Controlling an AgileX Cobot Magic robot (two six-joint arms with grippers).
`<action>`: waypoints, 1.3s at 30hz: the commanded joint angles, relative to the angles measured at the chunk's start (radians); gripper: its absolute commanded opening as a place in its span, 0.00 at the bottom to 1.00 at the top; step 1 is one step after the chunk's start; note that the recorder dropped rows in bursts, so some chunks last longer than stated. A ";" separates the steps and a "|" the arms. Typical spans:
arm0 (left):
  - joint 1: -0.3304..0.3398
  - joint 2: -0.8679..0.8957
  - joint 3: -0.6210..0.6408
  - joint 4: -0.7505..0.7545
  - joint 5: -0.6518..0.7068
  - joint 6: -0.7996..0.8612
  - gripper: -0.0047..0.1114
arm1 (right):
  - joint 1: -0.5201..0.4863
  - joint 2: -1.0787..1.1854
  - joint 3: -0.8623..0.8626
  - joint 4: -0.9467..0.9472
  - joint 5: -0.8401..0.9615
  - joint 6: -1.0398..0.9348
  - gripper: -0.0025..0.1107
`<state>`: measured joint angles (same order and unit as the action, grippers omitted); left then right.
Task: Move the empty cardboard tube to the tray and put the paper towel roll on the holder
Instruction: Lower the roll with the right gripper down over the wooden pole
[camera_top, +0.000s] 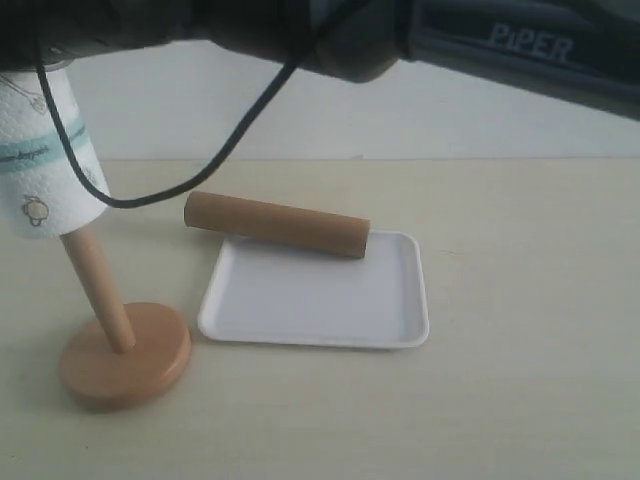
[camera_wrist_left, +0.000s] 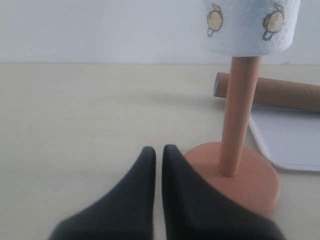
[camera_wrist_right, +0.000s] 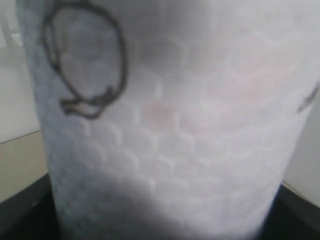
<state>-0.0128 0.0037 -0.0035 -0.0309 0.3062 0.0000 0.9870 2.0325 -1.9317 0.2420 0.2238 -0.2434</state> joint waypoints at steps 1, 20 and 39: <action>0.002 -0.004 0.004 0.001 -0.001 0.000 0.08 | 0.001 -0.044 0.123 0.012 -0.142 -0.002 0.03; 0.002 -0.004 0.004 0.001 -0.001 0.000 0.08 | 0.002 0.004 0.578 -0.225 -0.737 0.293 0.03; 0.002 -0.004 0.004 0.001 -0.001 0.000 0.08 | 0.002 0.038 0.582 -0.254 -0.639 0.347 0.13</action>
<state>-0.0128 0.0037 -0.0035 -0.0309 0.3062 0.0000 0.9887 2.0764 -1.3453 -0.0159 -0.4032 0.0927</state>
